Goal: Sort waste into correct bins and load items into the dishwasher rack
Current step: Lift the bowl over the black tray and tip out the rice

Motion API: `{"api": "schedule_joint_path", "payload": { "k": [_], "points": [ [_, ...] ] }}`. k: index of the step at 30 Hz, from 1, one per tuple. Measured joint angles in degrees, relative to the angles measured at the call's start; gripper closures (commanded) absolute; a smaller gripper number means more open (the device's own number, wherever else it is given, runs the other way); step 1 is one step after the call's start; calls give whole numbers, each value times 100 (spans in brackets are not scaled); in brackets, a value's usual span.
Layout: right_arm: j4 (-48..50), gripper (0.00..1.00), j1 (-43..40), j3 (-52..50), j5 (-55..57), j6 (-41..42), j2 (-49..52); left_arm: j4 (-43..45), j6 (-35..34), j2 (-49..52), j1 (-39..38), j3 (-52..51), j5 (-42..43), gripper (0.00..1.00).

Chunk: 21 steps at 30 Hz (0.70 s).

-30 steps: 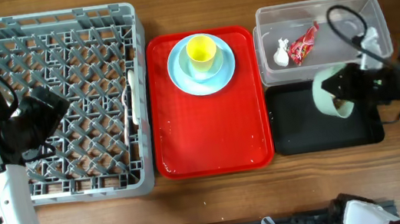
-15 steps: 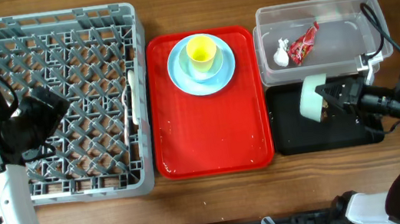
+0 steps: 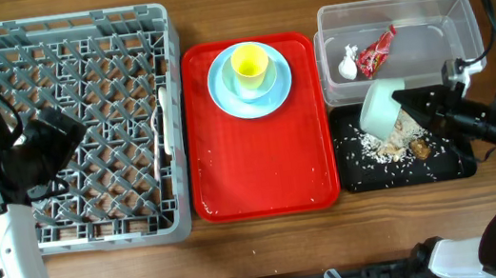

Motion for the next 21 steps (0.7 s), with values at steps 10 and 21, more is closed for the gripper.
{"api": "schedule_joint_path", "payload": {
  "k": [10, 21],
  "points": [
    [-310, 96, -225, -9, -295, 138, 4, 2, 0, 0, 0, 0, 0, 0],
    [-667, 96, -149, -11, -667, -295, 7, 0, 0, 0, 0, 0, 0, 0]
  ]
}}
